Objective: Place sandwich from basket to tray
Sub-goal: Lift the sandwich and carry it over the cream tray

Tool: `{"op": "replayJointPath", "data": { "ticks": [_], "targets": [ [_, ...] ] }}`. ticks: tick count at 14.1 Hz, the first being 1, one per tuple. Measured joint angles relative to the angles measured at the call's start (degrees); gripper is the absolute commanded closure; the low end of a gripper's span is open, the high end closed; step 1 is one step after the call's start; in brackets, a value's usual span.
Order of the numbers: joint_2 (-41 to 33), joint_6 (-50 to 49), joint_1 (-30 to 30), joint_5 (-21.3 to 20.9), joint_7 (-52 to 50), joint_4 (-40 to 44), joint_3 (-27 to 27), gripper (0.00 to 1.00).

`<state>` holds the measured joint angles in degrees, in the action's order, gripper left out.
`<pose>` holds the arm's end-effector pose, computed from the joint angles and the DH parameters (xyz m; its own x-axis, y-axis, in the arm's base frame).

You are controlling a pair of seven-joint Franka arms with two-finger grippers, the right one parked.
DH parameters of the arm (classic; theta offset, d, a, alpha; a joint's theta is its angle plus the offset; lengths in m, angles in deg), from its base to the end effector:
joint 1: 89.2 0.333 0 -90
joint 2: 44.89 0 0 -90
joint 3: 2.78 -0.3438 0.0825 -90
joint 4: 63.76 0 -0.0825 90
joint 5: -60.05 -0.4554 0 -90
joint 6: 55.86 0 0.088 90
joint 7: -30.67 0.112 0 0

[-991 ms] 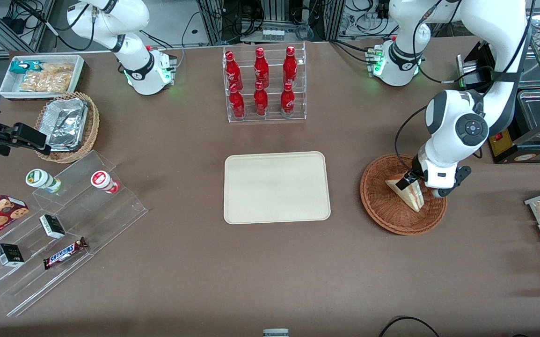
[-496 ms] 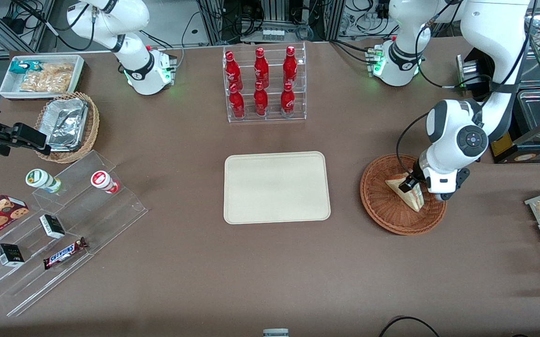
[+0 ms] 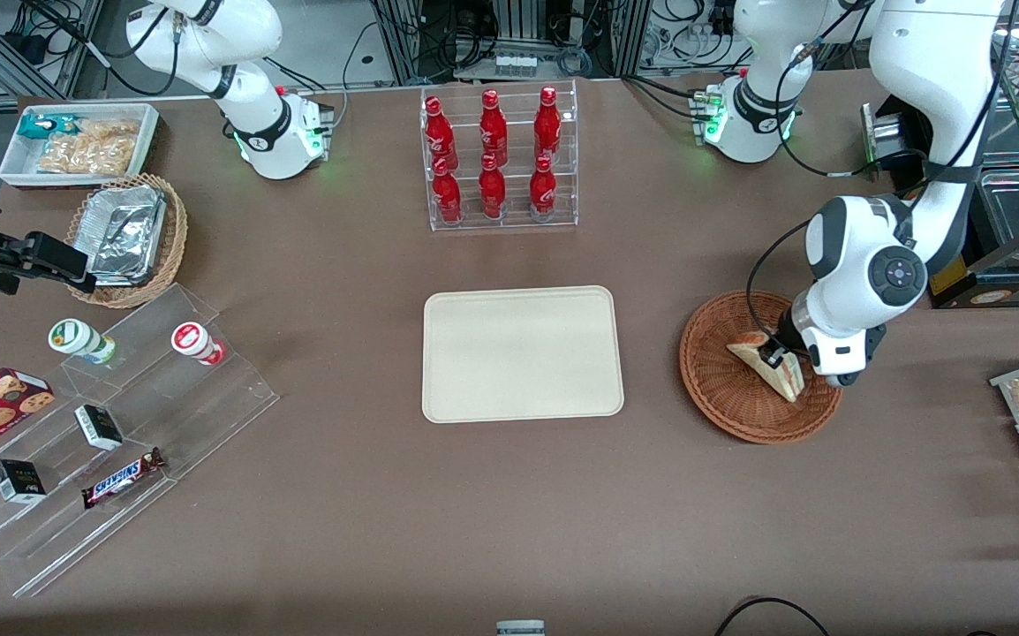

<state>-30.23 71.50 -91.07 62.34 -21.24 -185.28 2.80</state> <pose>0.6062 -0.0808 0.2499 0.6831 0.7176 -0.1356 0.7131 -0.6955 -0.0882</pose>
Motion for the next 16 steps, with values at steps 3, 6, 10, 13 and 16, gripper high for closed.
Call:
{"op": "replayJointPath", "data": {
  "ticks": [3, 6, 10, 13, 16],
  "targets": [
    [0.0, -13.1, -0.8, 0.0, 9.8, 9.5, 0.5, 0.94],
    [1.5, -14.2, -5.2, 0.0, 15.3, 13.8, 0.9, 0.99],
    [6.5, -14.2, -12.3, 0.1, 16.7, 19.5, 1.4, 1.00],
    [10.8, -14.2, -17.1, 0.1, 16.7, 24.0, 1.5, 1.00],
    [15.1, -14.3, -21.1, 0.6, 14.7, 29.3, 2.3, 1.00]
  ]
}}
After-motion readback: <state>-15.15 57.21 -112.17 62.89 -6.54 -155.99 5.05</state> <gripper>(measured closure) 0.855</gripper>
